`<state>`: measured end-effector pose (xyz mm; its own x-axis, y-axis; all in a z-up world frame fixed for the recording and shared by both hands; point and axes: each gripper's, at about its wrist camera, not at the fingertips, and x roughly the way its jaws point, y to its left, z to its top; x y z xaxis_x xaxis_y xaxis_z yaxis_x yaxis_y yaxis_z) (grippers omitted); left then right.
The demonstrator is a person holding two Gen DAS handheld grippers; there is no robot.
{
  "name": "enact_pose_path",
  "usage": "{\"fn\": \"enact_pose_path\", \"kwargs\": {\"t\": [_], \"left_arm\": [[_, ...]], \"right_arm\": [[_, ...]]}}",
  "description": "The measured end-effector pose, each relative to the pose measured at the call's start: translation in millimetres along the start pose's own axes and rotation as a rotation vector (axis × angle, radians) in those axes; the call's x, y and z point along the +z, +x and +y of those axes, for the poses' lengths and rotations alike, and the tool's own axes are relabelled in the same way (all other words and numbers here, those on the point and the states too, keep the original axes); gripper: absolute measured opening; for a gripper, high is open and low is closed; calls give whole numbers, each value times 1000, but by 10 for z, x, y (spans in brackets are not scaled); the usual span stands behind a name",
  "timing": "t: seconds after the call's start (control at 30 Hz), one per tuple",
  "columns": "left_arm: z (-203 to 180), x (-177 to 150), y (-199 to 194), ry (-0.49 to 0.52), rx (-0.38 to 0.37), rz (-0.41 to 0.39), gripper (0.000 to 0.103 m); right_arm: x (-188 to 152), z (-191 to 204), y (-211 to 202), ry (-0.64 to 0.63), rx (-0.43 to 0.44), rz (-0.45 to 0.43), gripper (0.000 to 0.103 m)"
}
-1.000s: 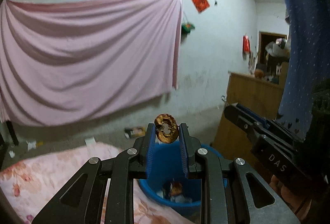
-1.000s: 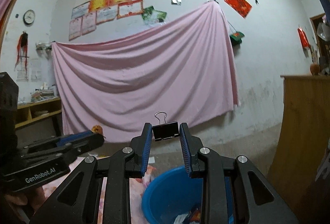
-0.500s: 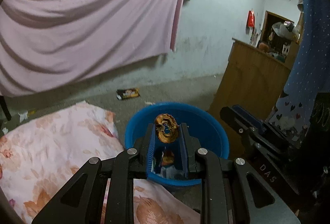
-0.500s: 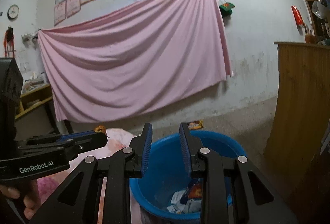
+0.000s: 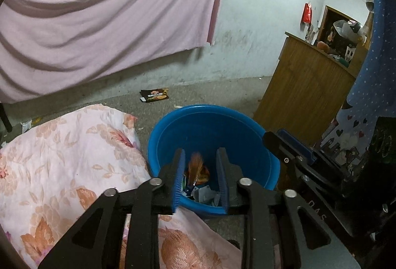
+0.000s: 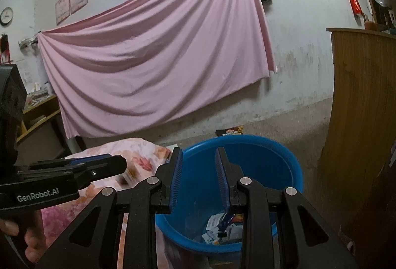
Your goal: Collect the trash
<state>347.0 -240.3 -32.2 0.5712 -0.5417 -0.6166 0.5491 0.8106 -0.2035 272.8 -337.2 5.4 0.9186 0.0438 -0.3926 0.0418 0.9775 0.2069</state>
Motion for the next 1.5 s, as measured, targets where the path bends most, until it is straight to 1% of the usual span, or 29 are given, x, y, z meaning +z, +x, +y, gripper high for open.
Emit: {"fn": "enact_pose_path", "kwargs": {"t": [0.03,0.07,0.23,0.5,0.6,0.63,0.7,0.73,0.77,0.83,0.9,0.97,1.03,1.1,1.13,1.23,1.33,1.5], "left_arm": [[3,-5,0,-2,1,0,31],[10,-8,0,-5,2,0,32],[49,-24,5,-18,15,8,35],[124,-29,-35,-34,34,6,35],[151,-25,-72,-42,40,2,37],[165,-24,-88,-45,42,-1,40],[171,-24,-115,-51,47,-7,44],[180,-23,-130,-55,50,-10,47],[187,-18,-140,-57,53,-10,48],[202,-17,-158,-58,62,-10,52],[217,-12,-185,-56,78,-14,58],[251,-15,-208,-66,104,-23,72],[276,-19,-233,-83,114,-31,78],[306,-30,-239,-98,124,-31,79],[313,-33,-231,-98,133,-25,80],[320,-47,-216,-88,165,-10,85],[360,-75,-223,-104,173,-9,86],[437,-116,-319,-119,197,-30,86]], "right_arm": [[0,-6,8,2,-1,4,26],[0,-14,15,5,-2,8,27],[-4,-60,28,20,-12,14,33],[0,-63,27,26,-16,13,39],[4,-62,19,25,-19,11,46],[8,-64,12,25,-22,9,49],[17,-67,5,27,-26,7,50],[20,-70,5,29,-30,8,54],[22,-76,4,31,-36,8,62],[31,-92,-9,38,-40,2,73],[41,-103,-33,45,-40,-8,76],[50,-108,-40,45,-44,-11,81],[49,-113,-42,47,-43,-12,86],[50,-120,-43,49,-44,-15,90],[51,-120,-43,49,-45,-16,94],[56,-122,-38,49,-43,-19,102],[65,-116,-52,45,-43,-26,103],[99,-106,-82,45,-38,-33,103]]}}
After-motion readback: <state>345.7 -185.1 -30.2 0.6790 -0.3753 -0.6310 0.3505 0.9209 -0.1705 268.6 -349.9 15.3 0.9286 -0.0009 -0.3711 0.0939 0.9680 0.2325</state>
